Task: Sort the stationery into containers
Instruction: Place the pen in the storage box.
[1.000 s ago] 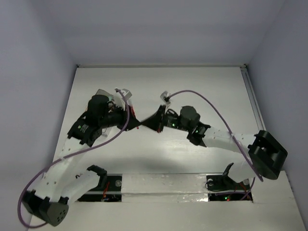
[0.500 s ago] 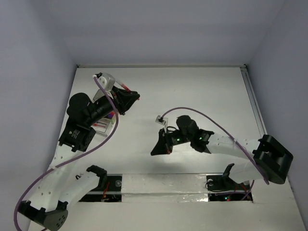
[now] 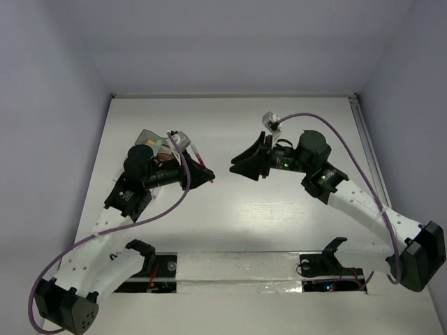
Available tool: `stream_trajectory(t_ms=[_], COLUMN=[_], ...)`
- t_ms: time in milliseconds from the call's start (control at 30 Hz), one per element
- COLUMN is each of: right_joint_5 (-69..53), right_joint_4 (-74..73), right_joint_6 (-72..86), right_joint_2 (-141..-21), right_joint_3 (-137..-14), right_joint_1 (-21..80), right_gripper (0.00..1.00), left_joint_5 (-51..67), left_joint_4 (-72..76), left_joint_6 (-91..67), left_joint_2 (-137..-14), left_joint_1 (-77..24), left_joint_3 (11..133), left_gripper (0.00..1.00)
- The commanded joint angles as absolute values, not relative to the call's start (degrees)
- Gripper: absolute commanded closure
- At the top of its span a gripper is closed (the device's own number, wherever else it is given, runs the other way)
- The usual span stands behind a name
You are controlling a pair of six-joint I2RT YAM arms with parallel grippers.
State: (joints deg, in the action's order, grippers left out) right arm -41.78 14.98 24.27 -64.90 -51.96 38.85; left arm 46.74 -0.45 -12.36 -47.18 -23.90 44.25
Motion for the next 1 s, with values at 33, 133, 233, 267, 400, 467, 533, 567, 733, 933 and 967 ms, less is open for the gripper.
stream_trajectory(t_ms=[33,133,233,267,400,467,533,567,733,933,967], right_joint_5=[-42.11,-42.10,-44.64,-46.39,-50.36,-49.58,-46.95,-44.24,-28.83,-18.81,-17.50], right_joint_4=[19.59,18.28,18.36,19.15,21.00,20.39,21.09,20.66,12.49,5.62,5.97], right_joint_6=[23.55,22.41,22.85,23.46,26.18,25.84,25.49,25.14,23.73,21.36,21.53], right_joint_2=[-68.28,-71.79,-74.96,-76.80,-79.98,-79.98,-77.36,-76.13,-65.49,-58.01,-57.40], right_joint_3=[-55.80,-59.23,-64.33,-66.16,-69.08,-68.73,-64.79,-63.38,-53.45,-44.14,-41.77], right_joint_1=[38.14,38.14,38.14,38.14,38.14,38.14,38.14,38.14,38.14,38.14,38.14], right_gripper=[0.46,0.36,0.34,0.34,0.33,0.33,0.32,0.32,0.33,0.33,0.33], left_joint_5=[51.32,51.94,51.86,51.68,49.23,43.44,35.22,31.59,18.81,18.11,16.97], left_joint_4=[2.63,2.72,3.08,2.99,2.64,2.55,2.64,2.64,0.09,0.26,0.18], left_joint_6=[-13.18,-13.27,-13.45,-13.45,-14.14,-15.37,-19.06,-20.55,-25.75,-30.32,-30.58], left_joint_2=[-47.02,-47.55,-48.08,-48.25,-47.99,-47.73,-47.46,-47.11,-48.69,-47.90,-47.90], left_joint_1=[-24.34,-24.87,-26.45,-27.33,-28.12,-28.12,-28.12,-28.12,-21.99,-5.74,-2.58], left_joint_3=[42.89,41.58,40.43,40.34,40.52,40.26,39.99,39.47,38.68,35.16,34.90], left_gripper=[1.00,1.00,1.00,1.00,1.00,1.00,1.00,1.00,1.00,1.00,1.00])
